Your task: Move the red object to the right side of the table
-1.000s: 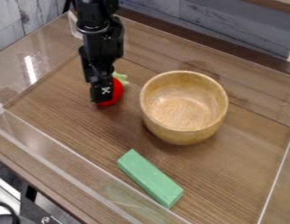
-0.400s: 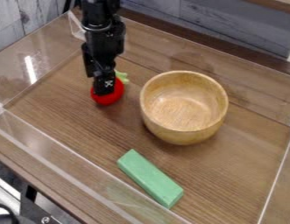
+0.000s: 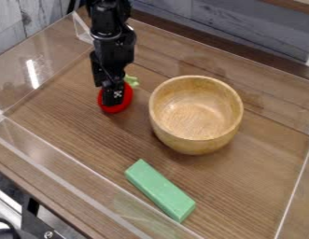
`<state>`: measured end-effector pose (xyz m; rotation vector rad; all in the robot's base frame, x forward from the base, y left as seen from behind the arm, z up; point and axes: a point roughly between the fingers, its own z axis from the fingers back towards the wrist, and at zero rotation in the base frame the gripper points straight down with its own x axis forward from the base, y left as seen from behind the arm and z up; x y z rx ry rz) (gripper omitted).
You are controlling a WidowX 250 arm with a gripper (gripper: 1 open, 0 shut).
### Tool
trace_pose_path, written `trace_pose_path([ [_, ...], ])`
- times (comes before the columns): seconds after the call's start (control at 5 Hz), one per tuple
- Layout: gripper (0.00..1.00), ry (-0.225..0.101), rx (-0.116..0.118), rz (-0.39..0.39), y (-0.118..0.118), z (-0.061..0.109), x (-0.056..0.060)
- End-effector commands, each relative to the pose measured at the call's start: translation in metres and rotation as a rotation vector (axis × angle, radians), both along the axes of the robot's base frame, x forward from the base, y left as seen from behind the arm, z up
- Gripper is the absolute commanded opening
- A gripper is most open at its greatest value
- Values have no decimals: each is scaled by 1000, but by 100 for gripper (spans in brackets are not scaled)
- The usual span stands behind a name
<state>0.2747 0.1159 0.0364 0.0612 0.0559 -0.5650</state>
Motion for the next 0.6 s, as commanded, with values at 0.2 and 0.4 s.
trace_pose_path([
  [0.2, 0, -35, 11, -113, -16, -3, 10],
  [0.4, 0, -35, 8, -102, -10, 1, 9],
])
